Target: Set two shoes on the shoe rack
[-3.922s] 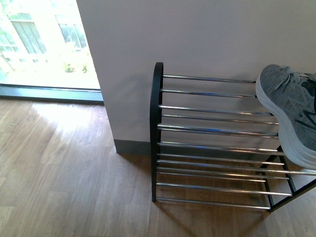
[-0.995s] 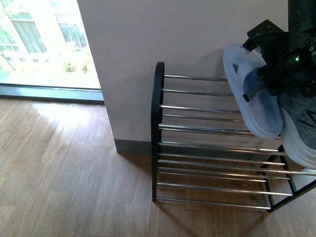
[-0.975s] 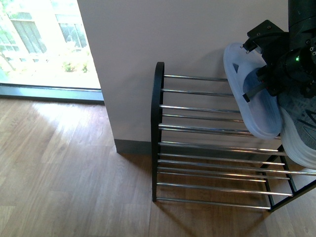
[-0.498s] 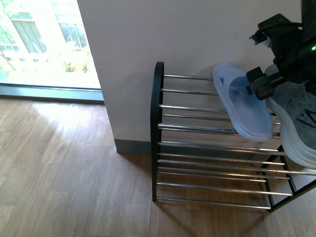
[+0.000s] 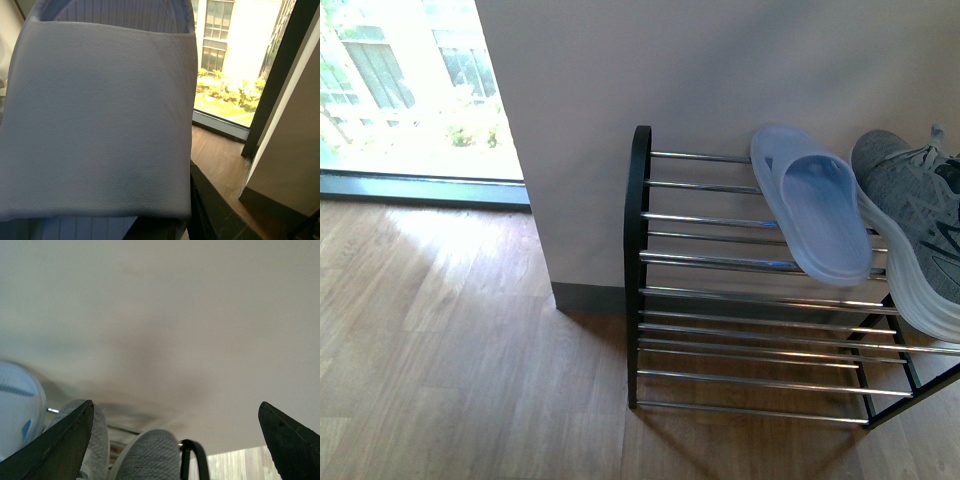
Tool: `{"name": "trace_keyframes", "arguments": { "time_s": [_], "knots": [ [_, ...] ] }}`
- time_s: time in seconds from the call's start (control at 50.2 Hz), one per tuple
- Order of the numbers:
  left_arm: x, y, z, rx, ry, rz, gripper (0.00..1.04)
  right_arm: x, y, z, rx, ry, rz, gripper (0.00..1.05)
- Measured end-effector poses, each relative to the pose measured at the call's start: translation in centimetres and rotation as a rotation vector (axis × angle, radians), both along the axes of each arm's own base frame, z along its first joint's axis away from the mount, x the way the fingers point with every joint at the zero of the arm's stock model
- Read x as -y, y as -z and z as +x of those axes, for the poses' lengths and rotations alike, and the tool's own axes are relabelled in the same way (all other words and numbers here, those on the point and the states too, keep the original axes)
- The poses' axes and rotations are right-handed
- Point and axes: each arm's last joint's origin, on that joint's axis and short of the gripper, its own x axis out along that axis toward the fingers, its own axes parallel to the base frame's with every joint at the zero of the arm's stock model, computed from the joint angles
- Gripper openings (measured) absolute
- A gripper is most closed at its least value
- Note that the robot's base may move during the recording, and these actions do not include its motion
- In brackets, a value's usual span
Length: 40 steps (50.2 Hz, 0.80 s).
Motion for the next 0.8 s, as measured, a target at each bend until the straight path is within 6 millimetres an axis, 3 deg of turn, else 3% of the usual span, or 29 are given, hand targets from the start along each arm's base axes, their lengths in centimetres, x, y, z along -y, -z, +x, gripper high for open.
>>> {"name": "trace_keyframes", "arguments": {
  "time_s": [0.199, 0.279, 0.418, 0.518, 0.796],
  "knots": [
    [0.0, 0.0, 0.0, 0.000, 0.000, 0.000, 0.02, 0.4, -1.5, -4.3, 0.108, -0.038, 0.035, 0.96],
    [0.0, 0.0, 0.0, 0.000, 0.000, 0.000, 0.02, 0.2, -1.5, -4.9, 0.130, -0.052, 0.069, 0.95],
    [0.0, 0.0, 0.0, 0.000, 0.000, 0.000, 0.02, -1.0, -0.9, -6.5, 0.324, -0.197, 0.214, 0.78],
    [0.0, 0.0, 0.0, 0.000, 0.001, 0.000, 0.02, -2.4, 0.0, -7.9, 0.362, -0.217, 0.277, 0.68],
    [0.0, 0.0, 0.0, 0.000, 0.000, 0.000, 0.02, -6.6, 2.9, -13.7, 0.374, -0.210, 0.373, 0.17]
  ]
}}
